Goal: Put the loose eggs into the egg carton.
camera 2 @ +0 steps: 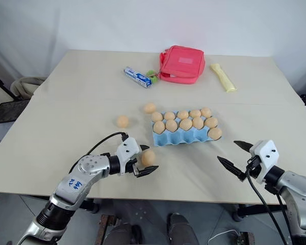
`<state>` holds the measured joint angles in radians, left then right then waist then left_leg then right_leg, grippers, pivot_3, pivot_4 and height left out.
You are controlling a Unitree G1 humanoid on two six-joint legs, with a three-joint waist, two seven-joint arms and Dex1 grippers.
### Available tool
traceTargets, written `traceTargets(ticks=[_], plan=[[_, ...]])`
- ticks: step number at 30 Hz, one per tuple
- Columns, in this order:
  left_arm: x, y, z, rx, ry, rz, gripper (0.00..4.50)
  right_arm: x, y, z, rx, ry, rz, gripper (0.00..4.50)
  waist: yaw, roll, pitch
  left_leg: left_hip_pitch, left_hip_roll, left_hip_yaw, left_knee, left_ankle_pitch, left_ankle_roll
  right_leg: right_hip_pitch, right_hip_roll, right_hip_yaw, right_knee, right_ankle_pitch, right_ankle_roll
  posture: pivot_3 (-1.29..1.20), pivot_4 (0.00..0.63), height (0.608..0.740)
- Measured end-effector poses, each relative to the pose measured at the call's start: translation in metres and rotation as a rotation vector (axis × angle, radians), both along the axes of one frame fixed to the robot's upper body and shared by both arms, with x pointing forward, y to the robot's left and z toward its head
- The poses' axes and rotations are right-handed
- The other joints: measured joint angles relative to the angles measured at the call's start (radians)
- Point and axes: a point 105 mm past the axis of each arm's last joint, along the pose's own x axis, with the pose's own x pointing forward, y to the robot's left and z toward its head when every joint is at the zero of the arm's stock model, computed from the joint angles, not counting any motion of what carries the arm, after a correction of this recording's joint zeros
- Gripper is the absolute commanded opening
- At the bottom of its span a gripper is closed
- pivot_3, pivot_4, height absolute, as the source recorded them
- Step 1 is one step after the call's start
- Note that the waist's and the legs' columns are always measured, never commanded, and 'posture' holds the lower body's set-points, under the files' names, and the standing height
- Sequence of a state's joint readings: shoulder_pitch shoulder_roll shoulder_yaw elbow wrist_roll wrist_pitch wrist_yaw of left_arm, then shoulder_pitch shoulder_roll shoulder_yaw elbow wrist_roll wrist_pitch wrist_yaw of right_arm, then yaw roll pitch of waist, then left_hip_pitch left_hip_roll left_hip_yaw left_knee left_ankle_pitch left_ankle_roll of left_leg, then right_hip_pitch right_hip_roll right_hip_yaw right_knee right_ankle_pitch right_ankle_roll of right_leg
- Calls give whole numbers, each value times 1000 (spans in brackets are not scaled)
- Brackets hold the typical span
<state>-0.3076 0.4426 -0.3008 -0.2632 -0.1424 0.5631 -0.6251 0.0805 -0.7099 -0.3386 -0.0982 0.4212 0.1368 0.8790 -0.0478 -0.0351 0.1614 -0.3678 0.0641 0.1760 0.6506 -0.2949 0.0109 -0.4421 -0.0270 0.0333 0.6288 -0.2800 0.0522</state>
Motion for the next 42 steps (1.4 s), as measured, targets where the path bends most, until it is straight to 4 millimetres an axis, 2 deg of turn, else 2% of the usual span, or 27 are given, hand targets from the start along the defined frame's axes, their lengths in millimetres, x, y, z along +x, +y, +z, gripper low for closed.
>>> traceTargets(ticks=[2,3,5,9,11,19,22,26,28,33,38,42], plan=[[-1,-1,-2,13,6,-5,4443,-1,0,-1,-1,2,-3,4500,1,0,0,0,0,0,0,0,0,0,0,0,0,0,0,0,150,740],[-1,-2,-3,15,9,-7,4266,-1,0,0,-2,0,-5,4500,1,0,0,0,0,0,0,0,0,0,0,0,0,0,0,0,150,740],[-2,-5,-4,13,13,-13,3825,-1,1,1,-4,-7,-7,4500,1,0,0,0,0,0,0,0,0,0,0,0,0,0,0,0,150,740],[-1,-5,-4,17,12,-11,2485,0,0,1,-4,-10,-13,4500,3,0,0,0,0,0,0,0,0,0,0,0,0,0,0,0,150,740],[-1,-5,-4,17,10,-12,2018,0,0,1,-4,-10,-15,4500,4,0,0,0,0,0,0,0,0,0,0,0,0,0,0,0,150,740],[0,-9,5,-34,25,-19,2018,1,0,2,-4,-15,-20,4500,16,0,0,0,0,0,0,0,0,0,0,0,0,0,0,0,150,740],[6,-19,27,-113,3,-39,2018,1,0,3,-4,-16,-21,4500,19,0,0,-1,0,0,2,0,1,0,0,0,0,0,0,0,150,740],[8,-46,74,-268,-93,-145,2018,2,1,6,-6,-34,-12,4500,21,0,0,-2,-2,-1,3,1,2,2,-1,0,-1,2,3,0,150,740],[8,-56,83,-271,-118,-204,2018,0,0,7,-6,-43,-8,4500,21,0,0,-1,-2,-1,3,0,2,2,0,0,-1,2,3,0,150,740],[21,-82,75,-259,-96,-262,2018,-9,-5,9,18,-48,1,4500,20,1,0,-1,-2,-2,3,1,2,3,1,0,-1,2,3,0,150,740],[33,-112,67,-268,-78,-295,2018,-24,-7,21,33,-91,11,4500,21,0,1,-2,-2,-4,4,0,3,3,1,0,-3,2,4,0,150,740],[46,-136,67,-275,-74,-298,2018,-32,-11,19,29,-77,-22,4500,20,0,1,-3,-3,-4,5,0,5,3,0,0,-4,2,4,0,150,740]])
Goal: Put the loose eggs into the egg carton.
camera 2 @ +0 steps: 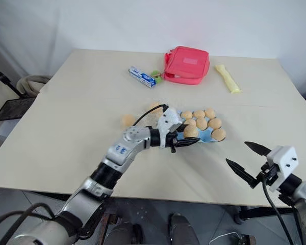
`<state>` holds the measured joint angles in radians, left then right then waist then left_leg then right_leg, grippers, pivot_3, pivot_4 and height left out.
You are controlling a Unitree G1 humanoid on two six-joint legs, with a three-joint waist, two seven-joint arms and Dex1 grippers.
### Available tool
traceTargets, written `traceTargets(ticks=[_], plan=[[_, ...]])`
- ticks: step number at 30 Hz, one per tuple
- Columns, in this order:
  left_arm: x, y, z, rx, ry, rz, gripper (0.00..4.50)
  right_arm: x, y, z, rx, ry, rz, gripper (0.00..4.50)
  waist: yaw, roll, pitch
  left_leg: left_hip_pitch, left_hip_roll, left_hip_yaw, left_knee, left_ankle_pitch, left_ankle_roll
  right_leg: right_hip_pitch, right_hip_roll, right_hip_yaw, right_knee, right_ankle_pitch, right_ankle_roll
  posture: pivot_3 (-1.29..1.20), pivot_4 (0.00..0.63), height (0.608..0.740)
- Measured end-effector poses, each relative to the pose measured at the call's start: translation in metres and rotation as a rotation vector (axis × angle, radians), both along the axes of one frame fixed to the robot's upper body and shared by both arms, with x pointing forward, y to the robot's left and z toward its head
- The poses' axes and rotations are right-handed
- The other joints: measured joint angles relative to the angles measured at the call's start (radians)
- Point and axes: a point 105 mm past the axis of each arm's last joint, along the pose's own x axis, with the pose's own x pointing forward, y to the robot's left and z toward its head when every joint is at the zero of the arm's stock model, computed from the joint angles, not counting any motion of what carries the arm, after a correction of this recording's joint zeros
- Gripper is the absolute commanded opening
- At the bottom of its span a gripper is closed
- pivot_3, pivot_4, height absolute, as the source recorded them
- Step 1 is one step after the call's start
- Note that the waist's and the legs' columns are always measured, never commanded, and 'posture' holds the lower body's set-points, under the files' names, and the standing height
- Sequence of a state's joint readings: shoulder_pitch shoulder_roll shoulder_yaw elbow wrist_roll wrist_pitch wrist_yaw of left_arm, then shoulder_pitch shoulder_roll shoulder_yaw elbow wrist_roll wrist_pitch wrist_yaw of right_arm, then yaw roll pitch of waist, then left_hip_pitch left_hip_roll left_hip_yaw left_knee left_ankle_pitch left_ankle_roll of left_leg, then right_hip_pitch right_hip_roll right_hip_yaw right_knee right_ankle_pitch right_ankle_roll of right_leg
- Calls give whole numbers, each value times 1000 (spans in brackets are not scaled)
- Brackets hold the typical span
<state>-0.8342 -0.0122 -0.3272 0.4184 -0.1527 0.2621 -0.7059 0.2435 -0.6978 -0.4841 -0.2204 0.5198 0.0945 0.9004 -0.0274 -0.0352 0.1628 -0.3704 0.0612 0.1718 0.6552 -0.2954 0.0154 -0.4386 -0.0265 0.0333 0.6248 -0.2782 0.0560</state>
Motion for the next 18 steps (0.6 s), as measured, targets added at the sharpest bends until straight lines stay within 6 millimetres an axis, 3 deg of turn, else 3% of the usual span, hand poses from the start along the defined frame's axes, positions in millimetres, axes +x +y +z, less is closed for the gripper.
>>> traceTargets(ticks=[4,8,12,18], plan=[[10,-24,5,-8,-18,-9,2018,-2,1,-1,11,-7,-32,4500,-3,-1,1,0,-2,-2,-1,0,1,0,1,1,-3,0,0,0,150,740],[28,-20,-1,14,-21,46,2018,-8,1,-8,26,11,-70,4500,-3,-1,1,0,-14,-22,-4,0,1,0,1,1,-3,0,0,0,150,740],[37,-16,-12,50,-19,88,2018,-12,3,-9,28,10,-90,4500,1,-1,1,-1,-15,-25,-6,-1,1,0,1,1,-3,0,2,0,150,740],[41,-15,-10,35,-31,96,2018,-17,-2,-9,23,5,-132,4500,2,-1,1,-2,-15,-24,-6,-4,2,0,0,0,-3,-1,3,0,150,740]])
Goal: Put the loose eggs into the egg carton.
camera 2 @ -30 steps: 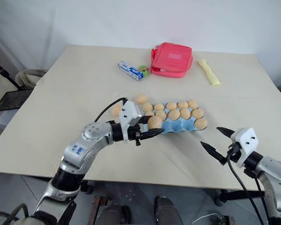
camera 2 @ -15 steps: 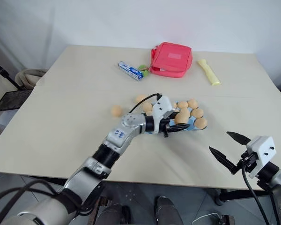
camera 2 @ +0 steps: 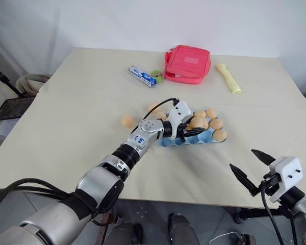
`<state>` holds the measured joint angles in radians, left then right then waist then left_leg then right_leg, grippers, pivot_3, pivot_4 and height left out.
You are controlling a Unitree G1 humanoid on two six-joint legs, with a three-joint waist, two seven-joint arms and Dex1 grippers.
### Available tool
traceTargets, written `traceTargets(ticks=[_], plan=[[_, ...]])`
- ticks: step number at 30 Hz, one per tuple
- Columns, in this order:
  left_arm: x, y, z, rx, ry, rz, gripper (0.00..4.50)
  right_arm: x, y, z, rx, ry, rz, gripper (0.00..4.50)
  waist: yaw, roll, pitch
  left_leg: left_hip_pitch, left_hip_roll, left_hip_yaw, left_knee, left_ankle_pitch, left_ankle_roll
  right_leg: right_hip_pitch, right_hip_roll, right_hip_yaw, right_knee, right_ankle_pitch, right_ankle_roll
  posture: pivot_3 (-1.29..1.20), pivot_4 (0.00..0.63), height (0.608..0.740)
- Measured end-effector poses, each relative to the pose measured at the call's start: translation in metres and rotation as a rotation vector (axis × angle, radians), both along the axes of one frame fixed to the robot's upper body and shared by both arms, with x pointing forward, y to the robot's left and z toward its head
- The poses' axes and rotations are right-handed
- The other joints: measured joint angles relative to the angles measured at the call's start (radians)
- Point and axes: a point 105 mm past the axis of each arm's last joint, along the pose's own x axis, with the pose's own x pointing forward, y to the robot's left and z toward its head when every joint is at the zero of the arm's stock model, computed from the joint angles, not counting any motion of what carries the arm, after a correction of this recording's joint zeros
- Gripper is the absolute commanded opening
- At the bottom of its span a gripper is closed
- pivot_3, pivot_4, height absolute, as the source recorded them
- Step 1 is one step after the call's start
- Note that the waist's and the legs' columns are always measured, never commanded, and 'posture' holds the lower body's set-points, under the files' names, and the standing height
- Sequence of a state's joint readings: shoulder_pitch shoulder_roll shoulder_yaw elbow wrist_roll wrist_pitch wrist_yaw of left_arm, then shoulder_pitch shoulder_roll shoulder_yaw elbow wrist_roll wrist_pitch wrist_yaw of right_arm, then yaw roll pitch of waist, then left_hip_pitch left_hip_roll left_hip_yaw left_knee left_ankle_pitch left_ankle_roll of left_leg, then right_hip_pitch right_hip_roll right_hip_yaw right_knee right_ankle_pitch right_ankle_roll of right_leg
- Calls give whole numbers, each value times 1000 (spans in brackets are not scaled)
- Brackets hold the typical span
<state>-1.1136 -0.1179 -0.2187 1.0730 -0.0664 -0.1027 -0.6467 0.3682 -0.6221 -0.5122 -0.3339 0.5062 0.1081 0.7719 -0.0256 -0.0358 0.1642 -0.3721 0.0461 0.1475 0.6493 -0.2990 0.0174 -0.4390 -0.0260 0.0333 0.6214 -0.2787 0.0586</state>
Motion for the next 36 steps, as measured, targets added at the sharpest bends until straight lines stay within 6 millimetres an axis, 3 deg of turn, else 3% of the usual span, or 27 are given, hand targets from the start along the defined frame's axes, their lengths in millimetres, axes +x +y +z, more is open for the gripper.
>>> traceTargets(ticks=[22,30,36], plan=[[-14,-6,-1,9,20,-125,2018,2,0,2,-16,-13,-18,4500,0,0,0,0,0,0,1,0,0,0,0,0,1,0,0,0,150,740],[-11,-5,-6,14,30,-103,4451,0,-1,-1,-14,-6,-33,4500,0,0,0,0,0,0,1,0,0,0,0,0,1,0,0,0,150,740],[-10,-5,-3,7,15,-92,4484,1,-2,-1,-16,-7,-42,4500,0,0,0,0,0,0,1,0,0,0,0,0,1,0,0,0,150,740]])
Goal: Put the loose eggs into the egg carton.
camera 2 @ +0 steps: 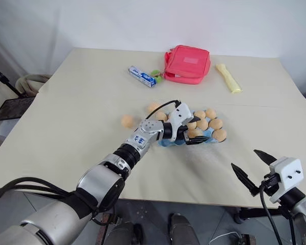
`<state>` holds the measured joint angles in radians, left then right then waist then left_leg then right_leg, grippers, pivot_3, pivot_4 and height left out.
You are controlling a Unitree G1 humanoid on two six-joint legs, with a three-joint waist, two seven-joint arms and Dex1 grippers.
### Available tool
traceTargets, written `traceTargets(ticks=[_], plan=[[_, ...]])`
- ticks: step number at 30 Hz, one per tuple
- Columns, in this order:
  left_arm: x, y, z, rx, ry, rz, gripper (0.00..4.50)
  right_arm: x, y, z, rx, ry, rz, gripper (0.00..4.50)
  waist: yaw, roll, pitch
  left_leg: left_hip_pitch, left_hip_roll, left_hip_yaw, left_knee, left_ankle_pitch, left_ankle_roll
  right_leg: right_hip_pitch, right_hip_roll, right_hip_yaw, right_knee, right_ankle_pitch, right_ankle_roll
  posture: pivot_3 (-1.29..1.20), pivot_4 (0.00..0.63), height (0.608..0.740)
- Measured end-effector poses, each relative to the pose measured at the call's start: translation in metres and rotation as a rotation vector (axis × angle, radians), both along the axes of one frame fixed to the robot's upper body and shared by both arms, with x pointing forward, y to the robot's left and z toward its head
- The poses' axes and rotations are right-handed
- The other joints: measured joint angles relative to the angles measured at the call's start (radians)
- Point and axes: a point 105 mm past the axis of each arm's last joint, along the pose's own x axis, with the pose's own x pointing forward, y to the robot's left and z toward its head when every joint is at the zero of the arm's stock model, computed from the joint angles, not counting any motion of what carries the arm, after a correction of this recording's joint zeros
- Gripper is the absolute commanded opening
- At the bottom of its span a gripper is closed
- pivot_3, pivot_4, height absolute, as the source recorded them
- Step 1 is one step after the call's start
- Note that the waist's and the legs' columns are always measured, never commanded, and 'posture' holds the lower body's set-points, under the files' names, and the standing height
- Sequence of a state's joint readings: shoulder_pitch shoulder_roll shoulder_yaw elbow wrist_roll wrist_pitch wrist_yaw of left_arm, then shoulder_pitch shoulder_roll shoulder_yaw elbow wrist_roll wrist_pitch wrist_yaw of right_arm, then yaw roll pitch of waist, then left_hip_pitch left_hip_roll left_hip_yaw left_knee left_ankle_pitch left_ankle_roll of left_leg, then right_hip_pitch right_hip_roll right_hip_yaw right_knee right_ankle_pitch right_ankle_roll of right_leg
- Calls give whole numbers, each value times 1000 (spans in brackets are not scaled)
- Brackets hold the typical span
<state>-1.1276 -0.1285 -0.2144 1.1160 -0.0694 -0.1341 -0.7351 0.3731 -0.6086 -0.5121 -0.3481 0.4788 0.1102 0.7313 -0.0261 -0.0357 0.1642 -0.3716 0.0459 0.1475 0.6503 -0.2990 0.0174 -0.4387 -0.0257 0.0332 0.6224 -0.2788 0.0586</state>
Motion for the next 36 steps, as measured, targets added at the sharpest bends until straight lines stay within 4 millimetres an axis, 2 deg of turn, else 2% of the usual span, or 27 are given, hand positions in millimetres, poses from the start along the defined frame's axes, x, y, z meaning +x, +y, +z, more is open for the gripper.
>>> traceTargets(ticks=[6,13,18,23,27,32,36], plan=[[0,0,8,-29,-27,-1,4484,2,1,2,-6,-8,1,4500,0,0,0,0,0,0,0,0,0,0,0,0,0,0,0,0,150,740],[-9,-3,40,-103,-146,-33,4484,7,2,5,-2,-25,12,4500,-2,1,-1,1,0,0,0,0,0,0,0,1,1,0,0,0,150,740],[-18,10,20,-126,-129,38,4484,13,3,3,5,-23,20,4500,-1,2,0,2,1,0,1,0,0,0,0,1,4,0,0,0,150,740],[-24,32,17,-136,-160,143,4484,14,7,3,6,-26,42,4500,-1,2,-1,3,1,0,2,2,0,2,0,2,6,0,0,0,150,740],[-29,41,15,-109,-161,170,4484,15,8,3,8,-25,54,4500,-1,2,-1,6,1,0,3,2,0,7,0,2,5,0,0,0,150,740],[-38,33,16,-85,-141,148,4484,23,9,3,15,-30,68,4500,-1,2,-1,6,0,-1,5,2,2,9,-1,2,4,1,1,0,150,740],[-45,16,5,-33,-74,127,4484,28,12,2,20,-30,81,4500,0,2,-1,5,0,-2,5,2,2,9,-1,1,4,1,1,0,150,740]])
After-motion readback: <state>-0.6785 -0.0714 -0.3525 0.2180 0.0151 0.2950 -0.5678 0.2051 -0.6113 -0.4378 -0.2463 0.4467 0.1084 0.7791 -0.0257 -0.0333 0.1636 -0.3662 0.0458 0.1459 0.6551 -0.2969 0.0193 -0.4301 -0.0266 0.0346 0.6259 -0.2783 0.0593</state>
